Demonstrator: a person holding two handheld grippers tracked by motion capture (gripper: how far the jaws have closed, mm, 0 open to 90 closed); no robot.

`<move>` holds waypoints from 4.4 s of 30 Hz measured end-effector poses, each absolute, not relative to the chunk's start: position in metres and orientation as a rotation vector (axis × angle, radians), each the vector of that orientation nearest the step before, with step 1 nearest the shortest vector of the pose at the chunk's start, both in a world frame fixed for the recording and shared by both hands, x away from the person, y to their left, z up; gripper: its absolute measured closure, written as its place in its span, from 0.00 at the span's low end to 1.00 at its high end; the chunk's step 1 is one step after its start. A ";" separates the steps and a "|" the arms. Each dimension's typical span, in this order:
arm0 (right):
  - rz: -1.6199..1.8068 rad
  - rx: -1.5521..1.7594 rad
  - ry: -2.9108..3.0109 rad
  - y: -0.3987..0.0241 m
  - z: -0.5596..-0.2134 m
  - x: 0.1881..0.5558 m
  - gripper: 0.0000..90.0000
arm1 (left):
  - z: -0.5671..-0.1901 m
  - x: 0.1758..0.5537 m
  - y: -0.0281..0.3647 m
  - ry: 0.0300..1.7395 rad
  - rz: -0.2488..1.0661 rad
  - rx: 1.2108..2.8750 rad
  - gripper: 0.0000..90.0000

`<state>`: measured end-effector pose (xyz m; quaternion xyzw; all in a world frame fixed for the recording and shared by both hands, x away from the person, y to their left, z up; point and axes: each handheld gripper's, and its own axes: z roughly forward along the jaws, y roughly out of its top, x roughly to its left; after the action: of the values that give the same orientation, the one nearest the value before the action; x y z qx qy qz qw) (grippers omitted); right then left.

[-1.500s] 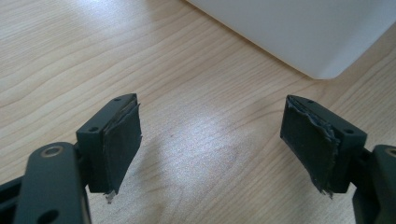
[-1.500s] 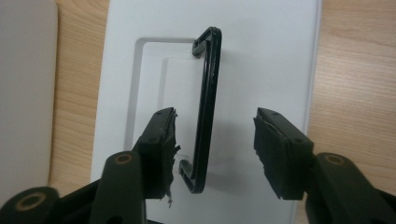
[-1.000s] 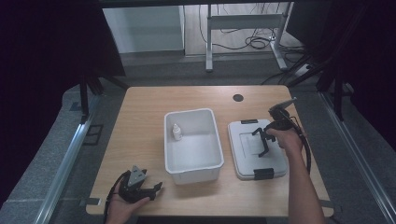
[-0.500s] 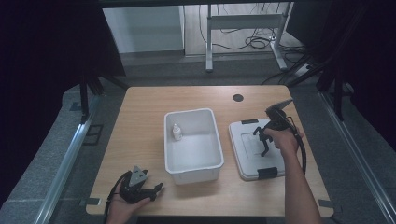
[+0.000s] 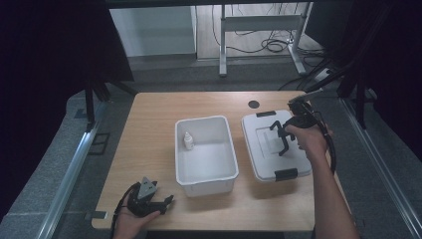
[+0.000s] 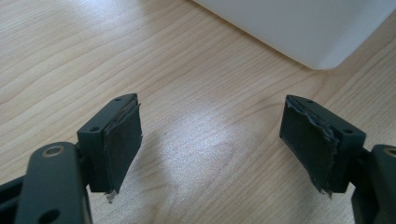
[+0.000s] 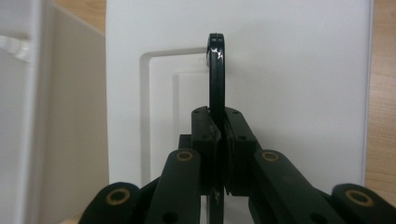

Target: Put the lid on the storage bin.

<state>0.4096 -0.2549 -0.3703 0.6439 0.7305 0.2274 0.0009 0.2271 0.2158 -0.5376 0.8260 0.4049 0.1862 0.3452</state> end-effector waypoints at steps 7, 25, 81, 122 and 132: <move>0.767 2.011 2.283 -0.249 -0.338 0.404 0.95 | -0.538 0.228 0.216 1.052 0.484 2.149 0.23; 0.946 1.947 2.373 -0.202 -0.295 0.390 0.95 | -0.538 0.227 0.217 1.056 0.488 2.158 0.23; 1.093 2.124 2.425 -0.090 -0.317 0.388 0.94 | -0.539 0.227 0.213 1.024 0.472 2.178 0.23; 1.030 2.239 2.376 -0.071 -0.367 0.398 0.81 | -0.540 0.229 0.212 1.015 0.463 2.193 0.23; 1.126 2.081 2.396 -0.094 -0.353 0.396 0.56 | -0.541 0.229 0.211 1.014 0.466 2.198 0.23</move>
<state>0.3956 -0.0940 -0.3527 0.6141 0.7070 0.3322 -0.1125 0.2289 0.2113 -0.5409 0.8412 0.3879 0.1783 0.3319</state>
